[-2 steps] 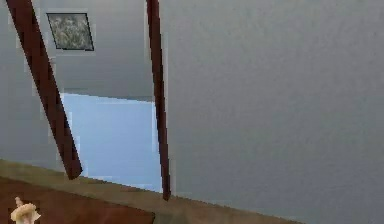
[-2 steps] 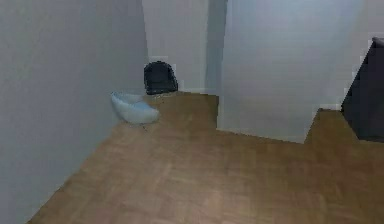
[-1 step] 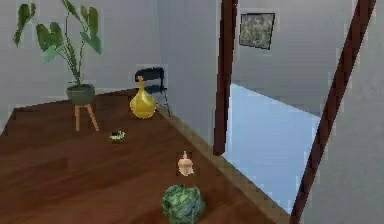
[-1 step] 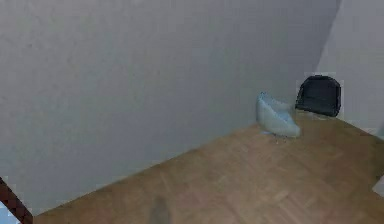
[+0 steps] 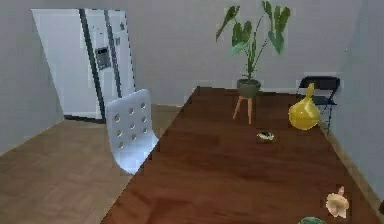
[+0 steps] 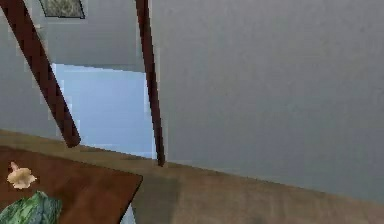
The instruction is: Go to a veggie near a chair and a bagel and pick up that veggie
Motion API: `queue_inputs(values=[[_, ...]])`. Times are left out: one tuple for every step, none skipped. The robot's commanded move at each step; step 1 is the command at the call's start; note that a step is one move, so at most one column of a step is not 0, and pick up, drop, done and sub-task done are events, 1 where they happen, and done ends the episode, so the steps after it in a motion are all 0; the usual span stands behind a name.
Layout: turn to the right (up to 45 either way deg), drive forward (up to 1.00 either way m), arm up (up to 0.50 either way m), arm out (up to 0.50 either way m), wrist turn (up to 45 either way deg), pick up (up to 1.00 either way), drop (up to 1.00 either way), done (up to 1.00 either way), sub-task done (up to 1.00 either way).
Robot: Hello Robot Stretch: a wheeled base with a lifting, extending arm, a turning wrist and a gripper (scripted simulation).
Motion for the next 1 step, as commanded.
queue_inputs(values=[[-39.0,0.0,0.0,0.0,0.0,0.0,0.0,0.0,0.0]])
